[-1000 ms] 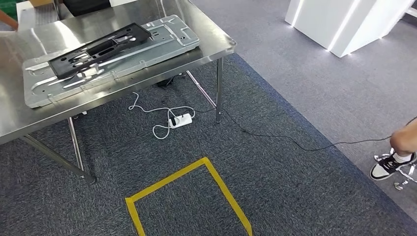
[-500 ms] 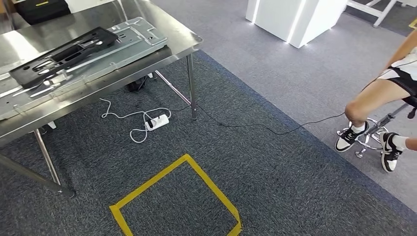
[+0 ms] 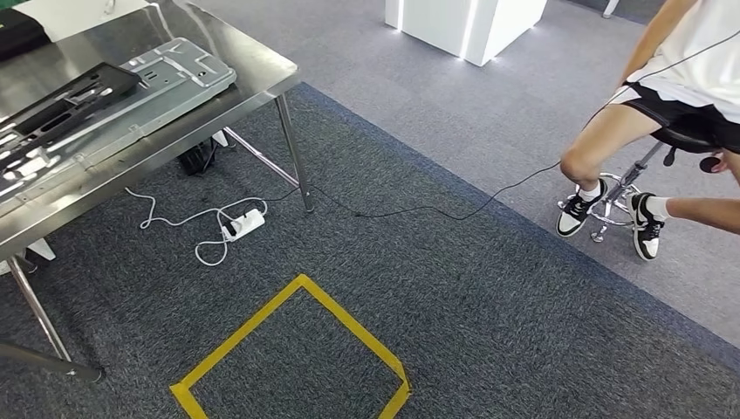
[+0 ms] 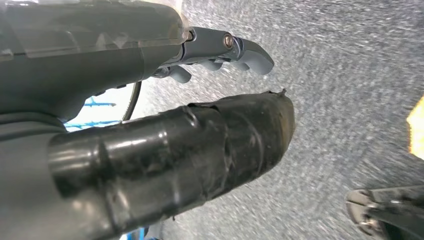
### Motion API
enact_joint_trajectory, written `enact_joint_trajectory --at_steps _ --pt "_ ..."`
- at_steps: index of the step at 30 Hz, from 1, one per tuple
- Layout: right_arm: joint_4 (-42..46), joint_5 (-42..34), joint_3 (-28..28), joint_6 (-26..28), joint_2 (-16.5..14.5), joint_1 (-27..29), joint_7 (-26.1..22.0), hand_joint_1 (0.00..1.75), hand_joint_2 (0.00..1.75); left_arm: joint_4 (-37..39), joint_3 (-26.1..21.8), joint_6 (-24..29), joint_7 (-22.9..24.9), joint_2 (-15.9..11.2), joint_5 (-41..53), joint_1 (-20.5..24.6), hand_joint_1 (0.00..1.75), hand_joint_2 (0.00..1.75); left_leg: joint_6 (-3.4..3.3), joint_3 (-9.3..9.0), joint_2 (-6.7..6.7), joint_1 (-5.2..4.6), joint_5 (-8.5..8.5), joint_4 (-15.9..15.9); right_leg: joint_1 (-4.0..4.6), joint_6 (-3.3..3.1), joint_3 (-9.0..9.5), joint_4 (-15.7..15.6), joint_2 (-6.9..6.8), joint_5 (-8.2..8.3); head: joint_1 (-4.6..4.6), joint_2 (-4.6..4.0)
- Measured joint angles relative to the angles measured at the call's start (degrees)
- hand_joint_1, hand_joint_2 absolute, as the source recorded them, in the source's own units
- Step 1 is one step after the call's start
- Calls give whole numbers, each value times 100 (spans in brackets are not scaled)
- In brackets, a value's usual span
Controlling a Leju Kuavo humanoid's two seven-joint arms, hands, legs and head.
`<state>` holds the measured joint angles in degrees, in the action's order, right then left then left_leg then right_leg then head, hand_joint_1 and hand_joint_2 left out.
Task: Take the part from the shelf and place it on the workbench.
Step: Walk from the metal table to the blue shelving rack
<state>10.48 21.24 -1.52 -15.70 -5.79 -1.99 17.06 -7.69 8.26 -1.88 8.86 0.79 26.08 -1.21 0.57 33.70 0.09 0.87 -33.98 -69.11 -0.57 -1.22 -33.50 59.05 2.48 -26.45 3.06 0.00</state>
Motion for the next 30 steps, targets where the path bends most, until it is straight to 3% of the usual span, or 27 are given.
enact_joint_trajectory --at_steps 2,4,6,8,10,12,13,14,15,17,19,21,23,25,27,28,29,30 --pt "1 -17 -20 -10 9 -5 -5 0 0 0 5 -4 -23 -15 23 -10 0 0 -56 -359 -203 -3 301 762 4 28 -30 38 108 13 2 0" --pt "1 -40 -51 -19 22 -11 -25 0 0 0 25 -18 -53 -27 50 -8 0 0 -96 -493 -352 -21 370 1115 -7 98 -79 52 196 45 2 0" --pt "-1 -72 -81 -50 62 7 -92 0 0 0 52 -74 -92 -29 65 6 0 0 -136 -485 -279 -24 409 1162 -23 185 -111 40 284 90 2 0" --pt "-4 -95 -112 -104 130 35 -175 0 0 0 73 -177 -149 -29 49 11 0 0 -203 -512 -151 -3 486 1245 -15 236 -185 174 186 -4 9 0" --pt "-7 -97 -136 -174 204 42 -210 0 0 0 84 -324 -211 -28 9 6 0 0 -250 -511 -12 -6 538 1285 -9 263 -424 703 -52 -356 19 0" --pt "-10 -95 -152 -233 265 43 -215 0 0 0 85 -505 -249 -27 -33 1 0 0 -262 -466 116 -20 547 1265 -25 298 -708 1379 -174 -689 23 0" --pt "-11 -93 -163 -247 289 48 -215 0 0 0 85 -580 -256 -25 -50 3 0 0 -259 -449 181 -23 545 1250 -37 312 -758 1540 -199 -726 23 0" --pt "-13 -93 -175 -254 310 55 -216 0 0 0 86 -633 -256 -20 -61 10 0 0 -254 -438 240 -23 542 1236 -49 324 -706 1500 -221 -661 23 0" --pt "-15 -93 -187 -255 333 62 -216 0 0 0 86 -665 -256 -12 -67 20 0 0 -244 -433 294 -22 534 1223 -59 331 -553 1260 -252 -517 23 0" --pt "-16 -93 -210 -255 369 61 -216 0 0 0 90 -697 -256 7 -65 39 0 0 -198 -426 385 -34 501 1180 -51 318 -122 516 -413 -228 25 0" --pt "-17 -95 -225 -254 385 49 -217 0 0 -1 96 -706 -255 17 -59 54 0 0 -135 -421 460 -58 469 1141 -17 263 91 91 -518 -134 21 0" --pt "-22 -100 -234 -252 390 55 -224 0 0 -4 104 -675 -276 18 -15 73 0 0 -82 -435 533 -65 462 1141 5 190 74 49 -453 -129 18 0" --pt "-31 -110 -250 -249 394 70 -245 0 0 -14 128 -613 -332 20 68 83 0 0 -24 -402 422 -43 350 1028 -4 113 68 11 -378 -93 19 0" --pt "-34 -117 -263 -247 398 68 -273 0 0 -22 156 -567 -375 22 127 72 0 0 11 -178 177 -22 6 516 -12 43 51 -16 -303 -55 18 0" --pt "-36 -123 -267 -245 402 63 -293 0 0 -25 187 -522 -402 22 178 56 0 0 9 154 61 -21 -324 -220 14 9 23 -12 -201 -38 18 0" --pt "-37 -126 -268 -244 402 64 -296 0 0 -27 211 -493 -417 22 211 47 0 0 -1 246 45 -22 -354 -427 27 4 19 -10 -142 -34 18 0" --pt "-38 -129 -268 -239 402 68 -297 0 0 -30 237 -459 -437 22 246 38 0 0 -20 242 34 -25 -267 -423 38 1 21 -5 -80 -32 17 0" --pt "-39 -131 -270 -232 402 72 -295 0 0 -33 259 -421 -456 22 278 31 0 0 -46 136 14 -27 -84 -197 44 2 30 0 -20 -32 17 0"
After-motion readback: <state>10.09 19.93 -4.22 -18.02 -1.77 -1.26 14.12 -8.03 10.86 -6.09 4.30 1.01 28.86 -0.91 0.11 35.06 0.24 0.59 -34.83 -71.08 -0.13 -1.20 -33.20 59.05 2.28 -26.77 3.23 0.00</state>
